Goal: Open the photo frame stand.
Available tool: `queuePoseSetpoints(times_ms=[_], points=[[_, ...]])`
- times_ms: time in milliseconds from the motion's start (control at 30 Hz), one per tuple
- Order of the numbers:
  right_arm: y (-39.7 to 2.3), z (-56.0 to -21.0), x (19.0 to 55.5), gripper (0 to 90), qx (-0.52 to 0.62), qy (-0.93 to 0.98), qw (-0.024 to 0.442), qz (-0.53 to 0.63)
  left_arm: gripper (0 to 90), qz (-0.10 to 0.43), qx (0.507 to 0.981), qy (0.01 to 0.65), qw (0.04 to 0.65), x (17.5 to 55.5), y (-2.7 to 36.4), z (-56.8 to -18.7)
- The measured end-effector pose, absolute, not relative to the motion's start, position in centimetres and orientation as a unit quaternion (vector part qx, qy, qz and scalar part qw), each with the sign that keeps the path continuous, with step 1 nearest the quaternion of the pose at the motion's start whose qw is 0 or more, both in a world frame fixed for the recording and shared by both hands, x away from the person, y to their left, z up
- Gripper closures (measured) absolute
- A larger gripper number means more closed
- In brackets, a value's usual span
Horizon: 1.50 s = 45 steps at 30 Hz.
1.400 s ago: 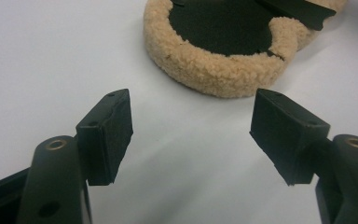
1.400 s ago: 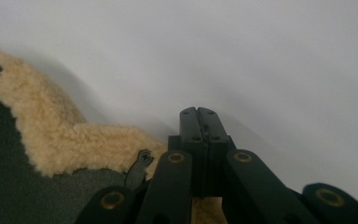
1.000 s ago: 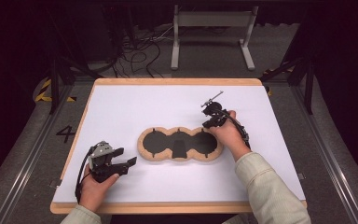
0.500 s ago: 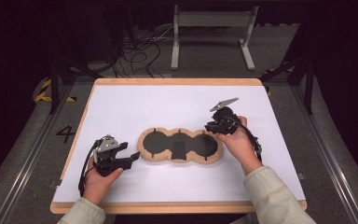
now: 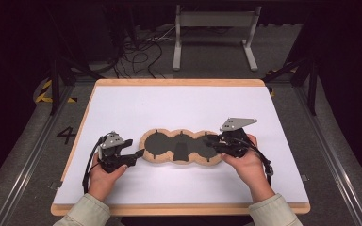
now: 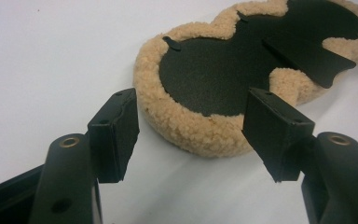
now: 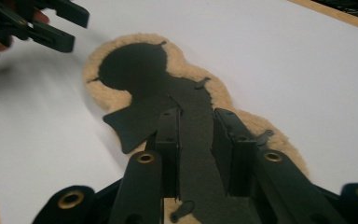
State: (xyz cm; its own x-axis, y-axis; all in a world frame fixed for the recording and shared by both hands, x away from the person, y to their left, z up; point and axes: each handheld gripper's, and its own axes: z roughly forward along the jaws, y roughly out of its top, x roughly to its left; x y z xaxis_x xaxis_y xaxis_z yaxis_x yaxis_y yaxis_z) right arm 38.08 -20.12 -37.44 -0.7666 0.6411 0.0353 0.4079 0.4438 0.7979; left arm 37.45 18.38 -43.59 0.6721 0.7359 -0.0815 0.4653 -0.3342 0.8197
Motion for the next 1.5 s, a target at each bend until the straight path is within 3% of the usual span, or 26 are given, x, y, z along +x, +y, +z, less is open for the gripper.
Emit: queuePoseSetpoints(times_ms=[333,533,1133,1500], points=[[-18.9,-37.3,36.3,70.6,0.288,0.853,0.112,0.421,38.9,0.167,0.803,0.362,0.443,36.9,18.4,-43.2],[-17.9,-38.1,35.7,78.9,0.274,0.864,0.115,0.408,41.8,0.170,0.805,0.349,0.449,36.7,18.3,-42.9],[-14.8,-41.3,35.4,85.1,0.248,0.899,0.055,0.358,42.2,0.165,0.803,0.358,0.448,36.8,18.6,-43.2],[-14.7,-42.9,36.4,90.0,0.274,0.904,0.046,0.325,41.9,0.166,0.808,0.358,0.438,36.5,18.9,-43.4]])
